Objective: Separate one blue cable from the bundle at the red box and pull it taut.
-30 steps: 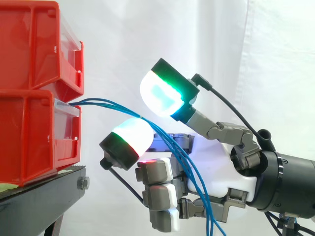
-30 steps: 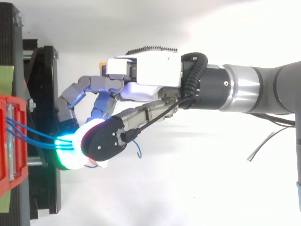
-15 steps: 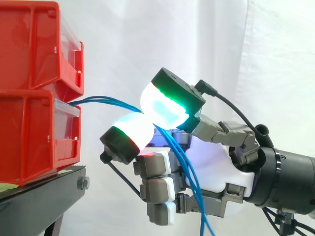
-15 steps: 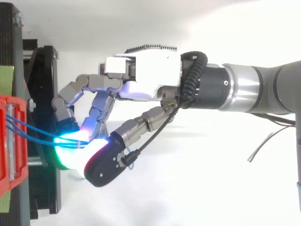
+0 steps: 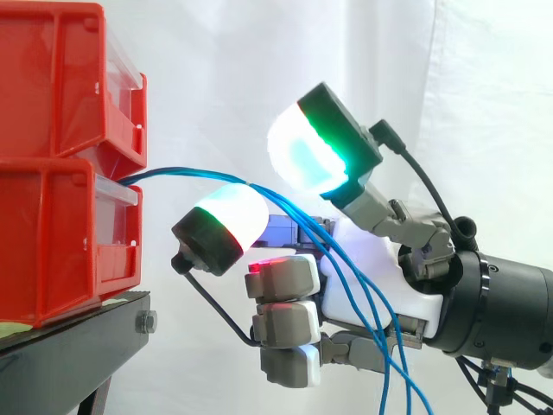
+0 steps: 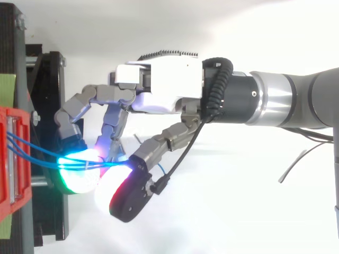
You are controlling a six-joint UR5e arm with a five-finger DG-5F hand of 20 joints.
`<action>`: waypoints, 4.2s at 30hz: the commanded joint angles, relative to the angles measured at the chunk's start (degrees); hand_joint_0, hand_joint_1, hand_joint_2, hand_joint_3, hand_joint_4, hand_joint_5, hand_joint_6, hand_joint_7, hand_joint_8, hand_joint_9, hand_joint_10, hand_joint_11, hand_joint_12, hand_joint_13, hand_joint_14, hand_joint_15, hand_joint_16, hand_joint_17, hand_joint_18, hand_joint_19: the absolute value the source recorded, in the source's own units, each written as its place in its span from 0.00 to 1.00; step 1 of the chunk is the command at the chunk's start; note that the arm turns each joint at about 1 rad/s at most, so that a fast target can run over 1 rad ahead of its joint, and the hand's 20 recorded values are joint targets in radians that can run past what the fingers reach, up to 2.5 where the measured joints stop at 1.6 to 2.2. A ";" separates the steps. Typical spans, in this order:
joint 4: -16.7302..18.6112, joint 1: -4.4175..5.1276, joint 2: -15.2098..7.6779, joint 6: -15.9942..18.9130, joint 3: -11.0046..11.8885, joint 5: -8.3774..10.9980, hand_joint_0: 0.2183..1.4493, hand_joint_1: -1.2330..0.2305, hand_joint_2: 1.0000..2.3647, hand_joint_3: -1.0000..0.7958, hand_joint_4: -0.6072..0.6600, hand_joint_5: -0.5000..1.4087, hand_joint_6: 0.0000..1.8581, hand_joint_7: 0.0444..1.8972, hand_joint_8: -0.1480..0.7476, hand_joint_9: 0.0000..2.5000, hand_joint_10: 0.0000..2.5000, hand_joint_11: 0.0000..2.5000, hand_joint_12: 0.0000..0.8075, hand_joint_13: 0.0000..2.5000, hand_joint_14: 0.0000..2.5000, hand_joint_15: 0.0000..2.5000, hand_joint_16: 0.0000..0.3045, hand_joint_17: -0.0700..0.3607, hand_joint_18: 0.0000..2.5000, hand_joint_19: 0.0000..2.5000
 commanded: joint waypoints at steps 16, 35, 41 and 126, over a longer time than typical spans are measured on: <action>-1.78 -0.16 0.06 -2.39 0.10 0.25 0.33 0.40 0.01 0.33 0.54 0.20 0.45 0.61 0.60 0.52 0.01 0.41 0.54 0.52 0.01 0.34 0.17 0.43 0.48 0.33; -2.57 -0.16 -0.03 -3.62 0.01 0.25 0.30 0.31 0.00 0.28 0.65 0.20 0.47 0.65 0.61 0.49 0.01 0.42 0.54 0.49 0.01 0.34 0.17 0.43 0.46 0.31; -2.48 -0.16 -0.03 -3.97 0.01 0.25 0.23 0.51 0.00 0.28 0.64 0.21 0.46 0.65 0.65 0.52 0.01 0.40 0.59 0.51 0.01 0.34 0.20 0.47 0.48 0.32; -3.18 -0.25 -0.03 -5.12 -0.08 -0.02 0.35 0.34 0.01 0.36 0.62 0.16 0.48 0.56 0.61 0.36 0.01 0.39 0.56 0.41 0.01 0.31 0.18 0.45 0.43 0.32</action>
